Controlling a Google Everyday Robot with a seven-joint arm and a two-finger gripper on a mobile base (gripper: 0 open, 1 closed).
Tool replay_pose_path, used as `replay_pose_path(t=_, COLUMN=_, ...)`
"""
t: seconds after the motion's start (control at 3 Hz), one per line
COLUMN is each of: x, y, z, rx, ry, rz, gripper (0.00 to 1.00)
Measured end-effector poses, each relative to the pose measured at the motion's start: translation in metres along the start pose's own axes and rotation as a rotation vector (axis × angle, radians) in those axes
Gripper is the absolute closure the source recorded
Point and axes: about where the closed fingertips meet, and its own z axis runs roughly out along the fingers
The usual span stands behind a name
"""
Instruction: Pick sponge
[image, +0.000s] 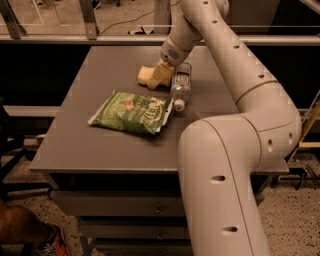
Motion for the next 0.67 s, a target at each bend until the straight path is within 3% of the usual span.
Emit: replay_pose_path(t=0.67, x=-0.0045, y=0.0007, z=-0.0077, rx=0.0, ry=-0.001, rz=-0.001, gripper=1.0)
